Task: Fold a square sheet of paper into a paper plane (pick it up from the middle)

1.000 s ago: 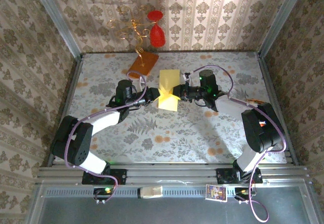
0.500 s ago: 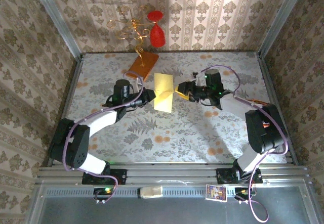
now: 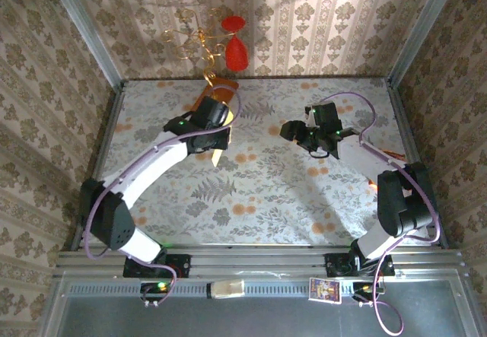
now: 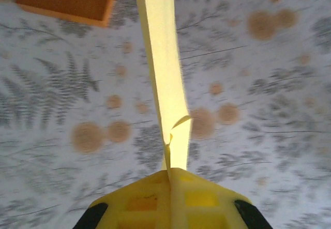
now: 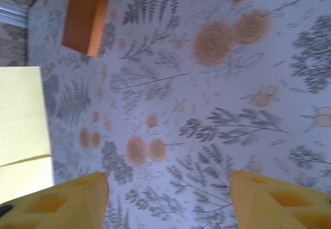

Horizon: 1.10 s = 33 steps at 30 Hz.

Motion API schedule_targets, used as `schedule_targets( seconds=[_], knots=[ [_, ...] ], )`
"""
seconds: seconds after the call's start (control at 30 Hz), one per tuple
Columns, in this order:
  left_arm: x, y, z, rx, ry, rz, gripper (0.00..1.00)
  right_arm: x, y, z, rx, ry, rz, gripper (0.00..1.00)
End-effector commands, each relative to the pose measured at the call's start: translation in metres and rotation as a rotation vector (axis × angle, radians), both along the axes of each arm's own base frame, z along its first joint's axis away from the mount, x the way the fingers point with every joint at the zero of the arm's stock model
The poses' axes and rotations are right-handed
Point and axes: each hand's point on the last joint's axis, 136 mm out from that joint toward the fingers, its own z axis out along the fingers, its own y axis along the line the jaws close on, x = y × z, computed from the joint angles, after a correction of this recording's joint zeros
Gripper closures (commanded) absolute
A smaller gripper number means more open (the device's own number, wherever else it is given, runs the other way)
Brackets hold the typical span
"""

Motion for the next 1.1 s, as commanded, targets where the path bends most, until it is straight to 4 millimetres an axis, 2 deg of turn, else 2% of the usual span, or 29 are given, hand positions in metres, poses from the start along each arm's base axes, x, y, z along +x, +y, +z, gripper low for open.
schedule_targets(
  seconds=[0.0,0.13,0.23,0.33,0.4,0.5,0.57,0.73,0.8,0.93,1.07],
  knots=[
    [-0.002,0.051,-0.012,0.470,0.014,0.025,0.95,0.004,-0.035,0.005,-0.146,-0.006,-0.102,0.37],
    [0.006,0.036,-0.021,0.626,0.006,-0.018,0.95,0.002,-0.053,0.005,-0.170,-0.015,-0.167,0.36],
    [0.006,0.013,-0.037,0.655,0.010,-0.068,0.95,-0.002,-0.074,0.002,-0.194,-0.001,-0.244,0.36],
    [-0.001,-0.017,-0.067,0.610,0.067,-0.159,0.94,-0.010,-0.102,-0.003,-0.269,0.035,-0.333,0.37],
    [-0.006,-0.029,-0.082,0.596,0.095,-0.182,0.94,-0.013,-0.114,-0.004,-0.302,0.042,-0.362,0.37],
    [-0.014,-0.049,-0.102,0.532,0.134,-0.205,0.91,-0.019,-0.126,-0.005,-0.346,0.054,-0.376,0.37],
    [-0.021,-0.064,-0.110,0.456,0.166,-0.216,0.85,-0.022,-0.129,-0.005,-0.355,0.066,-0.368,0.37],
    [-0.043,-0.109,-0.118,0.129,0.259,-0.279,0.64,-0.021,-0.119,-0.002,-0.323,0.055,-0.315,0.37],
    [-0.042,-0.113,-0.112,0.033,0.266,-0.269,0.57,-0.019,-0.111,-0.003,-0.287,0.054,-0.284,0.37],
    [-0.029,-0.097,-0.089,-0.128,0.228,-0.190,0.46,-0.016,-0.078,-0.003,-0.211,0.052,-0.171,0.38],
    [-0.014,-0.056,-0.068,-0.323,0.176,-0.058,0.34,-0.020,-0.021,-0.005,-0.182,0.051,-0.010,0.44]
  ],
)
